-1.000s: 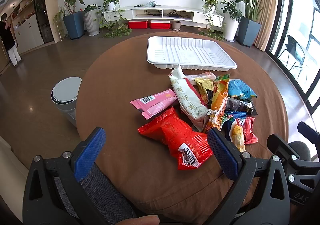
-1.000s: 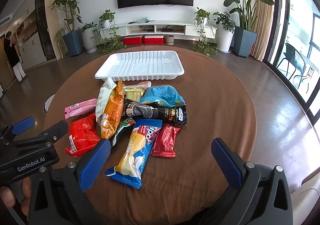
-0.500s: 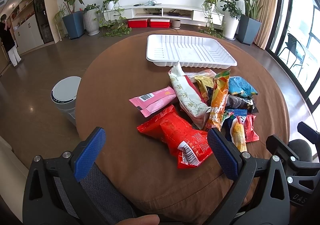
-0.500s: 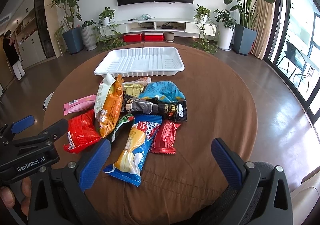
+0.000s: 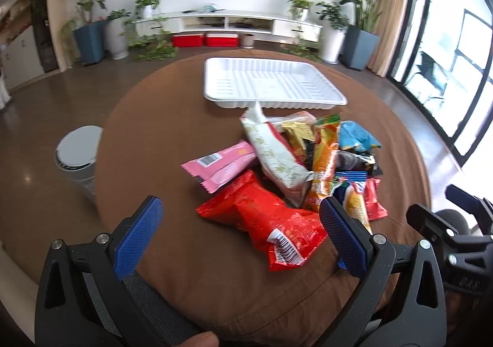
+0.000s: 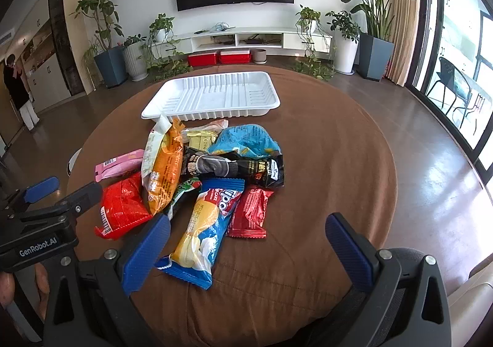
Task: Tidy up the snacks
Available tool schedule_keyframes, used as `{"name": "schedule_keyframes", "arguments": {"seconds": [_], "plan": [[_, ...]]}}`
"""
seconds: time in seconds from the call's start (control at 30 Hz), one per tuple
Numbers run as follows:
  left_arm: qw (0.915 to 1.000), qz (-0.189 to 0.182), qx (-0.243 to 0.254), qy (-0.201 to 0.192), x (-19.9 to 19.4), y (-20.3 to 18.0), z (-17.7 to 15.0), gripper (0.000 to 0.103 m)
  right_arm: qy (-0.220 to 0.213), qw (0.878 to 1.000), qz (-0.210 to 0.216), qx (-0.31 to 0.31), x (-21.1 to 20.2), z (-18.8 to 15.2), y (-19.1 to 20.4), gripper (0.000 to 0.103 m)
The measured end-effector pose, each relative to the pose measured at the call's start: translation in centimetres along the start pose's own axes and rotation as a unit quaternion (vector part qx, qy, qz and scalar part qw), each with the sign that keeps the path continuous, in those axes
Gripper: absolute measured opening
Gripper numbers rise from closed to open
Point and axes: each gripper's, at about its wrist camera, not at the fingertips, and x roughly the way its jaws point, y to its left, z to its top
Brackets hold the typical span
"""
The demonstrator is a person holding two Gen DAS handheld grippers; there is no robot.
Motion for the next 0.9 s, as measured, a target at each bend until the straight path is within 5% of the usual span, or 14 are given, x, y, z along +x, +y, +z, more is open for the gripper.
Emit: {"name": "schedule_keyframes", "arguments": {"seconds": [0.07, 0.13, 0.23, 0.43, 0.63, 0.8, 0.9], "plan": [[1.0, 0.005, -0.003, -0.005, -0.1, 0.5, -0.2, 0.103, -0.002, 1.0, 0.005, 0.011, -0.1, 0.2, -0.5, 0.103], [0.9991, 0.002, -0.006, 0.041, 0.7, 1.0, -0.2, 0.103, -0.008, 1.0, 0.013, 0.027, -0.1, 0.4, -1.2, 0.103], [0.9972, -0.007, -0.048, 0.058, 1.1, 2.5, -0.1, 0.103, -0.014, 0.998, 0.024, 0.053, 0.0, 0.5, -2.1, 0.103], [0.9967, -0.02, -0.019, 0.076, 2.4, 2.7, 1.0, 0.103, -0.003, 0.994, 0.041, 0.097, 0.9, 0.4, -3.8, 0.101], [0.9949, -0.049, 0.038, 0.079, 2.8, 2.5, 2.7, 0.101, 0.018, 0.995, 0.053, 0.079, 1.7, 0.3, -4.3, 0.085], [0.993, -0.079, 0.037, 0.08, 2.6, 1.6, 1.8, 0.1, 0.043, 0.995, 0.074, 0.044, 2.5, 0.1, -3.0, 0.059], [0.9943, -0.065, 0.027, 0.081, 3.1, 0.2, 0.9, 0.1, 0.051, 0.994, 0.086, 0.036, 2.8, 0.1, -2.2, 0.059]]}}
